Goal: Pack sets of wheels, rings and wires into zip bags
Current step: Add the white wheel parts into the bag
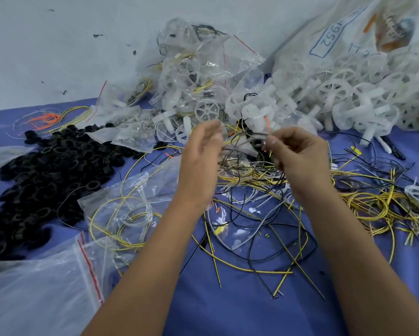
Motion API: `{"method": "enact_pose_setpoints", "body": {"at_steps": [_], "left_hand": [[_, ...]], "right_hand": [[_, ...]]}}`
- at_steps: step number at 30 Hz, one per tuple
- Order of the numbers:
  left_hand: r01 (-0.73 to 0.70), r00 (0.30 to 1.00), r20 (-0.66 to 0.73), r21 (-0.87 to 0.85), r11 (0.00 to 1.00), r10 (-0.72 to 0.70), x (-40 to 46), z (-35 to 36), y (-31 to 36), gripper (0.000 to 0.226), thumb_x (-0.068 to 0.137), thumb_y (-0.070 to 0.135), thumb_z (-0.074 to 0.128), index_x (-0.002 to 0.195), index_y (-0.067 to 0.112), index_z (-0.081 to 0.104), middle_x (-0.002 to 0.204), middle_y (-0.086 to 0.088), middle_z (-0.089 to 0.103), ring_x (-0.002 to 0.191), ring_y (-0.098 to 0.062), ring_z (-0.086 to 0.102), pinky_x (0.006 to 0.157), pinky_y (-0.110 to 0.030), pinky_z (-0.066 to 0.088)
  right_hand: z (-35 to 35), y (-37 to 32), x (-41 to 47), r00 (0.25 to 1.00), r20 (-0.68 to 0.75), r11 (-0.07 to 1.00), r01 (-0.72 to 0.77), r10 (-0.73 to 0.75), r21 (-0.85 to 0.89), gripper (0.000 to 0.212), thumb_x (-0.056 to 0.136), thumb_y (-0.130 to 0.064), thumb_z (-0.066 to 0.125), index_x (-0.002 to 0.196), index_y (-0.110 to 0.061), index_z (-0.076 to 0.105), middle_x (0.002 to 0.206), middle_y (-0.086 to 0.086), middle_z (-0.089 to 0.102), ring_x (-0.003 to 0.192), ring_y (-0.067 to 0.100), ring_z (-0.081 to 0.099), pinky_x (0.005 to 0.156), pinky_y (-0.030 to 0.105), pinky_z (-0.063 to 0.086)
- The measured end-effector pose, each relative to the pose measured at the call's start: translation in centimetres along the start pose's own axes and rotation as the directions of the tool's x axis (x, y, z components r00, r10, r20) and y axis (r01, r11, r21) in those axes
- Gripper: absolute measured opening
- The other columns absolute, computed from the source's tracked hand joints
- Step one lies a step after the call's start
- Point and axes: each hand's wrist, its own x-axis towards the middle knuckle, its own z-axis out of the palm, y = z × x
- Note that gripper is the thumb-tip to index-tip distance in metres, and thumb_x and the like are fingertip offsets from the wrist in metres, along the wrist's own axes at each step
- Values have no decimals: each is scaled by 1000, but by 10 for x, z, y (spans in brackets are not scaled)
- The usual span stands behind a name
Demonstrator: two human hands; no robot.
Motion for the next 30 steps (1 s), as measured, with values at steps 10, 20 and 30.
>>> {"method": "enact_pose_setpoints", "body": {"at_steps": [10, 20, 30], "left_hand": [[-251, 945, 308, 479, 842, 106, 4, 4, -3, 34, 105, 27, 53, 77, 14, 65, 56, 8, 62, 50, -3, 54, 57, -28, 38], [-8, 950, -311, -32, 999, -2, 4, 28, -4, 32, 97, 34, 42, 70, 21, 51, 62, 3, 49, 63, -24, 44, 66, -54, 43], [36, 818, -570, -71, 997, -70, 9, 32, -1, 36, 108, 22, 40, 76, 13, 52, 72, -1, 54, 70, -25, 50, 76, -58, 49]], "right_hand": [[6, -4, -5, 991, 129, 991, 11, -28, 131, 10, 94, -5, 68, 84, -9, 69, 62, -4, 65, 45, 8, 45, 45, 15, 35], [37, 1, -18, 960, 268, 970, 141, -84, -199, 14, 97, -5, 63, 89, -11, 73, 84, 10, 67, 74, 7, 60, 68, 25, 46], [52, -2, -35, 924, 363, 912, 245, -117, -329, 21, 107, -20, 48, 105, -11, 66, 75, 1, 67, 64, 14, 62, 62, 28, 49]]}}
